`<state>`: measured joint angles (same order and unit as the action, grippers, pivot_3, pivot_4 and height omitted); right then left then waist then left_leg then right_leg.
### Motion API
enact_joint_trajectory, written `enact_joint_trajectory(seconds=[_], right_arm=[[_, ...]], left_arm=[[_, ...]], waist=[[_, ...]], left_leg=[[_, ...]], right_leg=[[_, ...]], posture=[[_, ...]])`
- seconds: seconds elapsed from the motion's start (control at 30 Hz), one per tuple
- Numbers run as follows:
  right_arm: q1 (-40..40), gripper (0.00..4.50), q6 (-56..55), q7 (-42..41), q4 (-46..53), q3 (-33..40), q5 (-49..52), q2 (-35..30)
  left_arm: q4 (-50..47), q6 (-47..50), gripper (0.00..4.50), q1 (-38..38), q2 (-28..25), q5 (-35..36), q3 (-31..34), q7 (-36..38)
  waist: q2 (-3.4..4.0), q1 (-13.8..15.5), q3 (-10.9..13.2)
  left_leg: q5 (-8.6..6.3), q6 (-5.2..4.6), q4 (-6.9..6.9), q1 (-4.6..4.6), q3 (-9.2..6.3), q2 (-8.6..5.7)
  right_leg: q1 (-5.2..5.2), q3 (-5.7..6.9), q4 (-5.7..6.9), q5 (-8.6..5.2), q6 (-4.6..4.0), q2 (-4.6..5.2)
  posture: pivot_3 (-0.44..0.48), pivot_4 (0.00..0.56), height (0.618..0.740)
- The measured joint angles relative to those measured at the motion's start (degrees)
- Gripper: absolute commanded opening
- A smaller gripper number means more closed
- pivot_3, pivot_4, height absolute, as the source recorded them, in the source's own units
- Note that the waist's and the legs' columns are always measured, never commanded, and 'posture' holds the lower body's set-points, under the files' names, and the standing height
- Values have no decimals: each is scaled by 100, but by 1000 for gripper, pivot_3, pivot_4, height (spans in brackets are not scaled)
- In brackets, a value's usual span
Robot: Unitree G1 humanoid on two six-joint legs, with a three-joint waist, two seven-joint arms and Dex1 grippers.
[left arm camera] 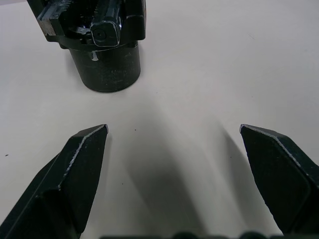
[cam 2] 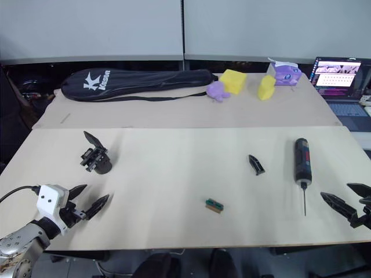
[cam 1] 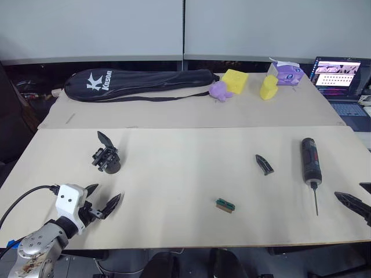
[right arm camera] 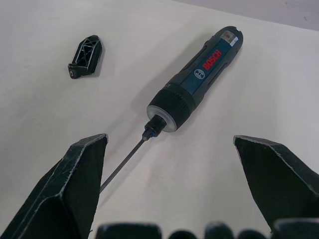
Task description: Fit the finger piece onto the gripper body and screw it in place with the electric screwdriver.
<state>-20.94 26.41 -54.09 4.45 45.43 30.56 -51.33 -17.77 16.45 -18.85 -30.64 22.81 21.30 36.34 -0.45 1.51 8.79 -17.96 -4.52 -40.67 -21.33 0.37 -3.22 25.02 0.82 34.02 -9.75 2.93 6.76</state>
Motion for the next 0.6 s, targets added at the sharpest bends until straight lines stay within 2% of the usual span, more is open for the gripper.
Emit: enact_joint_trajectory(seconds=[0.13, 0.27, 0.43, 0.6], right_arm=[[197, 4465, -1, 29, 314, -129, -5, 2], [713, 4465, 90, -28, 1401, -628, 275, -126], [1488, 4465, 755, -94, 2328, -1477, 1068, -366], [2107, 4465, 940, -163, 2579, -2101, 1352, -441]], left_arm=[[22, 125, 4500, 289, 162, 1, -8, -214], [46, 111, 4500, 760, 448, -73, -306, -507], [563, 74, 4500, 1153, 490, -296, -459, -671], [1017, -127, 4500, 1500, 518, -450, -539, -691]], waist=[[4, 2, 0], [6, -40, -1], [-2, -34, 3], [-16, 86, 11]], left_leg=[[2, 4, -1, 1, 0, 0], [5, 17, 0, 2, -1, 4], [-4, 21, -1, -5, -6, 2], [-8, 16, -8, -10, -10, -2]], right_leg=[[-1, 0, 2, 3, -1, 0], [3, 1, 4, 9, -4, -31], [11, 6, 3, 13, -12, -28], [10, 11, -1, 14, -13, -22]], posture=[[0, 150, 723], [0, 150, 723], [0, 150, 723], [0, 150, 723]])
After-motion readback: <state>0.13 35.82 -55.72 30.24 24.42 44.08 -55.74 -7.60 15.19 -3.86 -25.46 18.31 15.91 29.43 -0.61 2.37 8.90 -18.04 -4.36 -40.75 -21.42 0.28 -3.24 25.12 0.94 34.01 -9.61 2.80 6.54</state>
